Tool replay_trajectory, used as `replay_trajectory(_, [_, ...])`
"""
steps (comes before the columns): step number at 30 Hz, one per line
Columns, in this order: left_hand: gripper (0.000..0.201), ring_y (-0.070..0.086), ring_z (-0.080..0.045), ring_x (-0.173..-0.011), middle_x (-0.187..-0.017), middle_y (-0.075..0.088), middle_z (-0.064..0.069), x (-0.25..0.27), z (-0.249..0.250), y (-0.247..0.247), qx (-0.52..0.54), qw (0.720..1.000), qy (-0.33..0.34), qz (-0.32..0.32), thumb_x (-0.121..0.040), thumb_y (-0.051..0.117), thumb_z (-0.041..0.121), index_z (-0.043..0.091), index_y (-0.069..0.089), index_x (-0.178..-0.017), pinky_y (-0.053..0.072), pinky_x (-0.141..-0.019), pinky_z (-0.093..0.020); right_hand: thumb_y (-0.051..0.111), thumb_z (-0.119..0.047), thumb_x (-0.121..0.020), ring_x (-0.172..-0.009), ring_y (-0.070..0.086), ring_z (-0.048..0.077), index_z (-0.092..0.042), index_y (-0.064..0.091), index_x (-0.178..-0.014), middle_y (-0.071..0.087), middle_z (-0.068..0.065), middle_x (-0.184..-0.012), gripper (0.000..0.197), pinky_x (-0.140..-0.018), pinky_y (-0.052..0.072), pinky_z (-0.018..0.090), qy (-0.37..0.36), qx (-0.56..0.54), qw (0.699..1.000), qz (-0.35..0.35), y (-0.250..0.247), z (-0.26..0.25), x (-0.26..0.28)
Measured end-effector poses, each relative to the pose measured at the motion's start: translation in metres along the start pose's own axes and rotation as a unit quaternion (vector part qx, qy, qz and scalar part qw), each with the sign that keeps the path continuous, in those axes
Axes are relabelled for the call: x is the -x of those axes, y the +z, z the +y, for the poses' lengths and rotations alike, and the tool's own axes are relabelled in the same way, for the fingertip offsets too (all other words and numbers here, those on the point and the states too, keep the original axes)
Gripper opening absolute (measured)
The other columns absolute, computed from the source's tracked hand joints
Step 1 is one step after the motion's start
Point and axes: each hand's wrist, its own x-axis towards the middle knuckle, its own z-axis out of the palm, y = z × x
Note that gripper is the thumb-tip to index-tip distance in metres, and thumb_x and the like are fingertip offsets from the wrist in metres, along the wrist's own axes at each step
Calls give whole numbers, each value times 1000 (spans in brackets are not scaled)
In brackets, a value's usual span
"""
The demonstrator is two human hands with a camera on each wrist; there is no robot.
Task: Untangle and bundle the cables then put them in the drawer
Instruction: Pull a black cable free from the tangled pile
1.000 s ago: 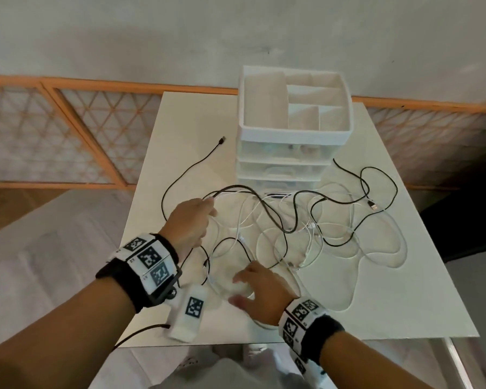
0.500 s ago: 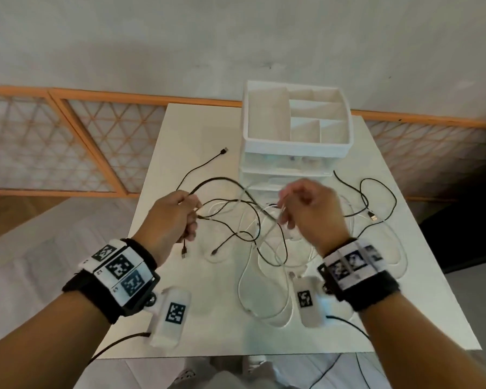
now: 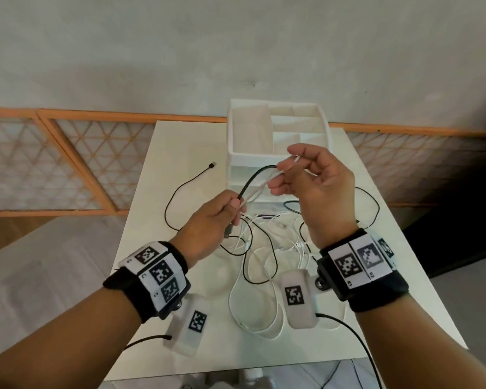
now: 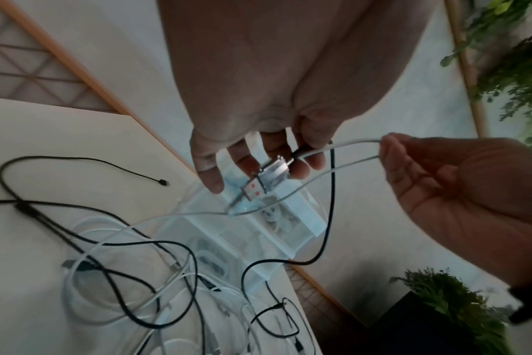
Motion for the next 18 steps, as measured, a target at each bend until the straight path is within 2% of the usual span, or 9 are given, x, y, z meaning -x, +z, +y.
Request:
replay_trajectory(3, [28,45,-22,-74,-75,51,6,2,-5,-2,9,1000,-26,-11,-107,37,19,18,56,-87,43,-65,-29,63,8,-91,-65,71,31,-1,62,-106,67,15,-84,17,-62,60,37,-15,-21,1000,16,-9,-7,-6])
replay_trajectory(5, [27,47,-16,-68,-71,48,10,1,-2,-5,41,999,-33,-8,-107,38,20,16,53,-84,45,-59,-29,66,7,-88,-64,71,28,-5,62,-105,68,14,-90,20,-60,59,36,-25,7,1000,13,-17,-6,-8])
replay_trajectory(8, [27,35,-9,-54,-60,38,13,-1,17,-16,41,998,-12,38,-104,46,27,16,47,-79,31,-47,-24,76,-8,-84,-54,68,21,-15,63,-94,69,7,-84,18,-52,52,28,-11,143,989,18,-40,14,-9])
replay_trajectory(10, [29,28,-10,-48,-53,34,13,-3,35,-26,31,997,27,66,-101,51,31,15,45,-77,25,-45,-24,81,-23,-82,-51,66,12,-22,66,-82,70,-4,-70,16,-55,53,24,48,307,949,-63,-57,42,-6])
replay_trajectory(12, [33,24,-14,-46,-52,32,7,-4,54,-36,44,994,63,82,-100,52,34,17,43,-73,23,-44,-24,81,-26,-81,-51,62,-1,-28,65,-74,69,-9,-66,17,-63,51,24,116,425,876,-195,-68,78,11])
replay_trajectory(13, [35,24,-16,-46,-52,32,5,-4,61,-40,47,993,74,79,-100,52,35,18,42,-70,23,-44,-23,81,-25,-80,-52,60,-4,-30,64,-74,67,-11,-67,19,-66,49,25,137,446,856,-221,-70,95,22])
replay_trajectory(15, [36,27,-13,-43,-50,35,9,-6,65,-45,-1,995,76,61,-101,50,37,19,45,-70,26,-44,-23,82,-26,-78,-55,56,1,-31,58,-80,63,-10,-69,24,-65,48,29,150,434,873,-167,-66,109,33])
replay_trajectory(17, [35,32,-10,-42,-49,38,12,-8,58,-43,-122,990,42,46,-100,50,40,19,52,-72,28,-45,-27,84,-25,-76,-55,55,15,-30,53,-98,61,-6,-76,39,-60,51,31,106,344,931,-64,-54,96,29])
replay_trajectory(18, [36,35,-10,-43,-50,41,11,-9,52,-41,-190,981,20,39,-100,49,42,20,56,-73,29,-46,-29,85,-21,-75,-53,51,17,-30,50,-109,59,-3,-79,49,-56,49,28,69,275,958,-46,-46,81,23])
